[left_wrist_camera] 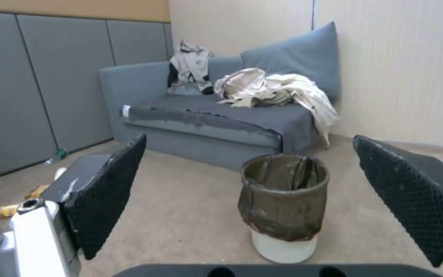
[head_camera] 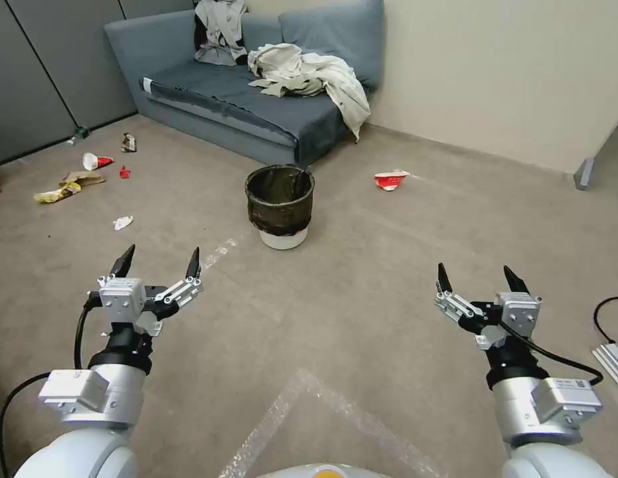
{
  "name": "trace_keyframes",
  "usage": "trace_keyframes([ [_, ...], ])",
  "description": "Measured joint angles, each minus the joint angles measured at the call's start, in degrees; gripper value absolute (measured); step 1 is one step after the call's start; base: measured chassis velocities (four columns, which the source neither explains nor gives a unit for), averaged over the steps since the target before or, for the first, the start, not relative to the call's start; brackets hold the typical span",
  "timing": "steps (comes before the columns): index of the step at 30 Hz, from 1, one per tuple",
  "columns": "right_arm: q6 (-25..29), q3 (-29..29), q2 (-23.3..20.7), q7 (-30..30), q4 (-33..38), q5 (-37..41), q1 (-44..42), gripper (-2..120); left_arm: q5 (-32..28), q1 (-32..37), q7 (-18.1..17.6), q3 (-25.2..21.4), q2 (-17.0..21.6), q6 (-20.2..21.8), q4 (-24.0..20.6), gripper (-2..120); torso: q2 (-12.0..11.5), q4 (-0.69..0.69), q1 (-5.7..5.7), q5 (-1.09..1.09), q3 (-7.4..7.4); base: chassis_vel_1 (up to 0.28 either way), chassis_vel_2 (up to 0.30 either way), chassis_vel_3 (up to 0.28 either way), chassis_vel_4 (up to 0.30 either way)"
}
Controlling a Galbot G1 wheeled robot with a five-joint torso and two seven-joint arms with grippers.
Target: Pick up the trash can from the floor.
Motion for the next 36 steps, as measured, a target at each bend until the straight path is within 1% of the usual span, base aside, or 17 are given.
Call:
trace_keyframes([
  [11, 0.0, 0.0, 0.0, -0.3, 0.1, -0.1, 0.0, 100, -0.1, 0.1, -0.1, -0.1, -0.1, 0.0, -0.2, 100, 0.0, -0.01, 0.01, 0.0, 0.0, -0.085, 0.072, 0.077, -0.08],
  [36, 0.3, -0.1, 0.0, -0.5, -0.2, -0.2, 0.1, 100, -0.2, 0.3, -0.4, -0.1, -0.3, 0.0, -0.3, 100, 0.0, 0.0, 0.0, 0.0, 0.0, -0.116, 0.128, 0.122, -0.123],
])
